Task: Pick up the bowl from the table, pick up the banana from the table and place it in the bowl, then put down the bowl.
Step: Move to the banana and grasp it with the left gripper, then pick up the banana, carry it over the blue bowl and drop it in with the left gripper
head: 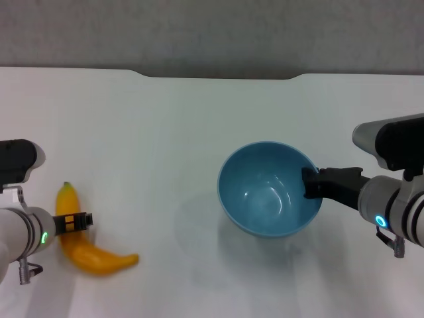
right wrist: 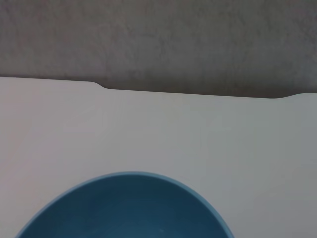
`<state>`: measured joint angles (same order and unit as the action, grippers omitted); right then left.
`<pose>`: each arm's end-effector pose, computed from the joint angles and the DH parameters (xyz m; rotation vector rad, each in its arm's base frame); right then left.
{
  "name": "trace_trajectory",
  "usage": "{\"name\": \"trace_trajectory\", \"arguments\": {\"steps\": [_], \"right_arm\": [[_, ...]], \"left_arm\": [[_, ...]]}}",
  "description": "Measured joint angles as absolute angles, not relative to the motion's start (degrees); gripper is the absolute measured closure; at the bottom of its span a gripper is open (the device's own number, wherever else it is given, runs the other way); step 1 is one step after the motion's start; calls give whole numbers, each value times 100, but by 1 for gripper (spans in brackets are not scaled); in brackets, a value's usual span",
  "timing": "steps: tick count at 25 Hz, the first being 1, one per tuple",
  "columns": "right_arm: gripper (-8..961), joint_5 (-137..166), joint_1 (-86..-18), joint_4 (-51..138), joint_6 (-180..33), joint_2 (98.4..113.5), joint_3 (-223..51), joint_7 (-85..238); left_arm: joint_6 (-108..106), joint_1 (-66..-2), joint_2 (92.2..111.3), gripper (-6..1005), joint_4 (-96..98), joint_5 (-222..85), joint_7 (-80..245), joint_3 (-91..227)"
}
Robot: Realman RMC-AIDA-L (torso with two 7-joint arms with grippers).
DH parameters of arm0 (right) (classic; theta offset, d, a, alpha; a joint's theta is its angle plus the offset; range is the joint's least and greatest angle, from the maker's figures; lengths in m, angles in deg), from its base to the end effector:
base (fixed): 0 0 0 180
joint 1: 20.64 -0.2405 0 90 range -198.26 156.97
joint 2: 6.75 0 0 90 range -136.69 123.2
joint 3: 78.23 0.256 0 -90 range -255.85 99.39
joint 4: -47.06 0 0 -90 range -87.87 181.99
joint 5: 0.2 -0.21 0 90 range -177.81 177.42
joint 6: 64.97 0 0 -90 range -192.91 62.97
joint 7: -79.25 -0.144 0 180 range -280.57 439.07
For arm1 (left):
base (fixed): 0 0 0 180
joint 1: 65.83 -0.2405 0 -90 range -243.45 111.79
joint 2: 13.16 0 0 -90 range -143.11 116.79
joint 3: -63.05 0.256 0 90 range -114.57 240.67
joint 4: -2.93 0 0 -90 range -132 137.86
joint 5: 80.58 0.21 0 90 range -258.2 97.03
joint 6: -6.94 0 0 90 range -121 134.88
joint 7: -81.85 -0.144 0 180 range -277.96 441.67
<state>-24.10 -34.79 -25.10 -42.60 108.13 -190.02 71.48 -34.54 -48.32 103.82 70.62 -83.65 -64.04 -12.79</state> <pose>0.2354 0.3490 -0.0550 -2.0314 1.0492 0.2159 -0.2907 0.3526 -0.0310 -1.6412 -1.3645 0.0612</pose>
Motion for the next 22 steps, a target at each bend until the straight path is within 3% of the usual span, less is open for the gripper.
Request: {"name": "trace_trajectory", "arguments": {"steps": [2,5,13,22], "right_arm": [[918,-2410,-3480,-2510,-4262,10813,-18999,7148],[918,-2410,-3479,-2513,-4264,10813,-18991,7150],[918,-2410,-3478,-2491,-4265,10809,-18978,7159],[919,-2402,-3517,-2341,-4314,10812,-19012,7204]], "left_arm": [[-3458,-4832,10382,245,7062,-8365,-6404,-1276],[-3462,-4832,10382,464,7065,-8352,-6403,-1235],[-3526,-4832,10376,484,7272,-8340,-6458,-1141],[-3550,-5637,10338,483,9377,-8310,-6920,-1182]]}}
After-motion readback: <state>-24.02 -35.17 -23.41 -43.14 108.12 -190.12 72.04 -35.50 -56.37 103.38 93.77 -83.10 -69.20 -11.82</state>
